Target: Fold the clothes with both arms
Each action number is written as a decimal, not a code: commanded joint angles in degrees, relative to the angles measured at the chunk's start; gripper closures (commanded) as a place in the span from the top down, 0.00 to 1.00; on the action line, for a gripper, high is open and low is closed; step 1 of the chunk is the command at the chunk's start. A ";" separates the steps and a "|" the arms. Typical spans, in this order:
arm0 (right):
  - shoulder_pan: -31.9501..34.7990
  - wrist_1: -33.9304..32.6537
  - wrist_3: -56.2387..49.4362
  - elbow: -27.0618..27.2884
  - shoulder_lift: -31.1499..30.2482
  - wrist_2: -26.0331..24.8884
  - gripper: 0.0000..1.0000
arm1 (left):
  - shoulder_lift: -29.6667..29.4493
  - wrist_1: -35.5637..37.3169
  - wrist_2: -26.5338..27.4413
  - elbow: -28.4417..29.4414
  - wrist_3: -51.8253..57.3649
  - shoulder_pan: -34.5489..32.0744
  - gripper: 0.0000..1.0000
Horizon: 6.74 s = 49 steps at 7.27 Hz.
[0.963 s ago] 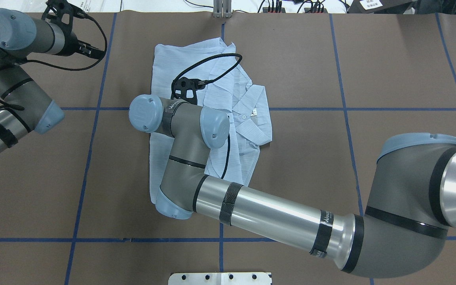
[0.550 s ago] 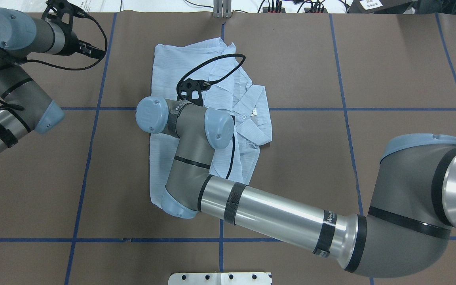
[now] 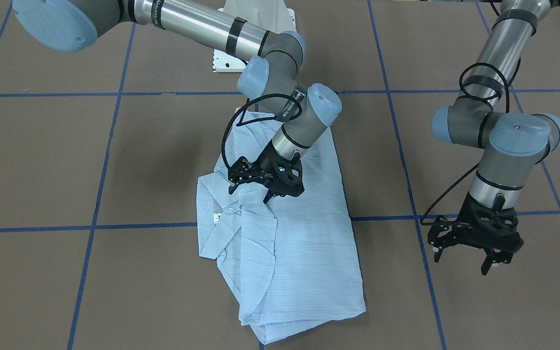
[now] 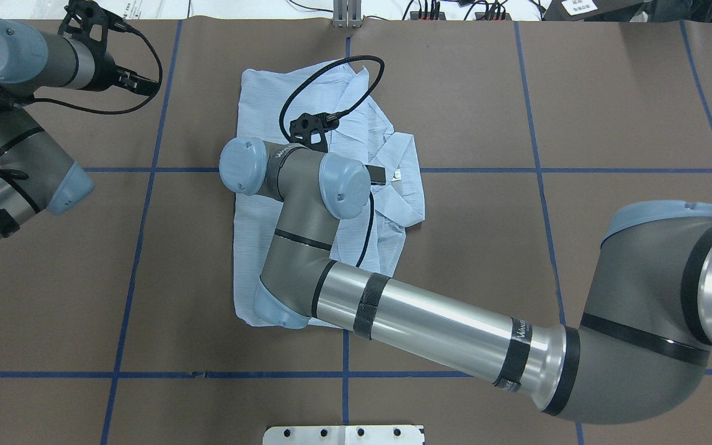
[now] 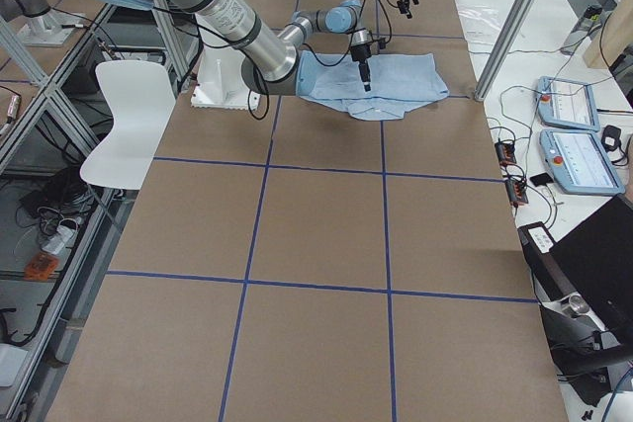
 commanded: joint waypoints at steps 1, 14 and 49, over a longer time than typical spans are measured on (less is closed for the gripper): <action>1.23 -9.45 -3.58 10.47 -6.36 0.03 1.00 | 0.53 -0.04 0.00 -0.58 0.06 0.07 1.00; 3.18 40.35 13.19 54.91 -51.94 6.99 1.00 | 15.89 4.50 3.02 -33.85 -36.36 25.86 1.00; -15.11 18.29 56.88 40.68 -29.35 1.88 0.00 | 13.71 17.10 13.88 -37.58 -59.71 40.41 0.00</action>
